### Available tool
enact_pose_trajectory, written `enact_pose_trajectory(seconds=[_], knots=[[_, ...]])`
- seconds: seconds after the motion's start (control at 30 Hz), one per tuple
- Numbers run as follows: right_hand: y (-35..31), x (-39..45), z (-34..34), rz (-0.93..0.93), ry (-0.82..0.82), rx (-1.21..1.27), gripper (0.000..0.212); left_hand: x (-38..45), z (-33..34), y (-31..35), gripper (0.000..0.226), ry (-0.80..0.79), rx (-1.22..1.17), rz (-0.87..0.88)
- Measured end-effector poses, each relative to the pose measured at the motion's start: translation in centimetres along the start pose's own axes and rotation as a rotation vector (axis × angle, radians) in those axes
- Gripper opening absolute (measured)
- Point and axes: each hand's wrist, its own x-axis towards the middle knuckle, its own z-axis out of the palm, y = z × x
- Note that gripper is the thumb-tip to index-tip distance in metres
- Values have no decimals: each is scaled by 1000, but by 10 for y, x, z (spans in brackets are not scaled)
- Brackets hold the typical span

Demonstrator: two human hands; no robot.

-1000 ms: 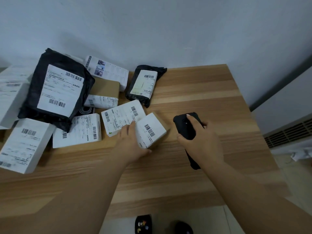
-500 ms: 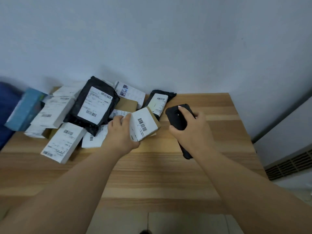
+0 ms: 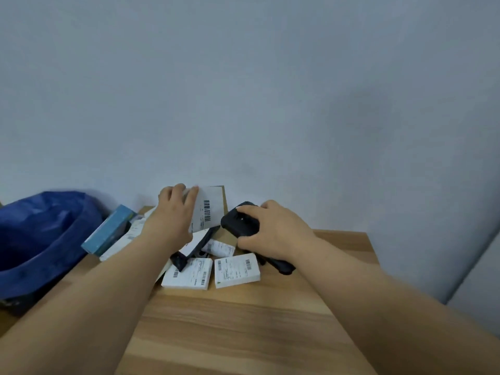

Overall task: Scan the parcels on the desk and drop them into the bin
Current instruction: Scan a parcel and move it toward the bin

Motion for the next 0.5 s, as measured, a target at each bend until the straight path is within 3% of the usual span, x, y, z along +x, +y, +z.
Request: enact_pose_trajectory(seconds=[0.2,0.5], knots=[[-17,-17,-27,-60,-80,-156,63,-16,-14,-9,106,32,30,-35],[-29,-43,-50,-112,-128,-173,51,-35,-27,-9,107,-39,103,-57]])
